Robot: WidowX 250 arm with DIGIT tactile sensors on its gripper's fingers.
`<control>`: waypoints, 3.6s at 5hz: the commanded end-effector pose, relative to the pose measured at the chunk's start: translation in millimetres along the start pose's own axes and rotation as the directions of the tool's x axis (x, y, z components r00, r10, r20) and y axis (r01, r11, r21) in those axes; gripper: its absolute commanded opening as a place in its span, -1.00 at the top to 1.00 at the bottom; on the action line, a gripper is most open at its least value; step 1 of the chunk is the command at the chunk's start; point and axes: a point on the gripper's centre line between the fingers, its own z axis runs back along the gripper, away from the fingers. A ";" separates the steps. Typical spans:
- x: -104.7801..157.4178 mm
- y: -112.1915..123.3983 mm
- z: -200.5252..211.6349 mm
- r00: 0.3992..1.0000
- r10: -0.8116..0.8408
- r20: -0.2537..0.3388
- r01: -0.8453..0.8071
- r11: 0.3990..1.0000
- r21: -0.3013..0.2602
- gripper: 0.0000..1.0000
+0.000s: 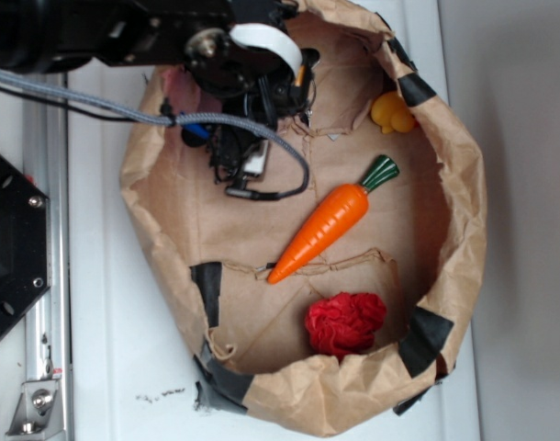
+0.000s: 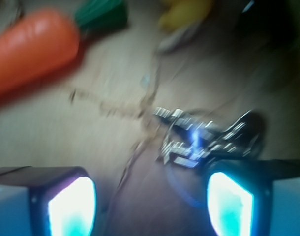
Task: Grab the silver keys.
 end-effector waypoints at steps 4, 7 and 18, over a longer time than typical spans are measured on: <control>28.7 41.3 -26.4 0.996 0.056 0.075 -0.072 0.968 0.240 -1.00; 28.5 40.6 -23.5 0.991 0.084 0.107 -0.108 0.965 0.238 1.00; 5.6 -1.9 83.7 0.986 0.046 0.158 -0.021 0.987 -0.162 1.00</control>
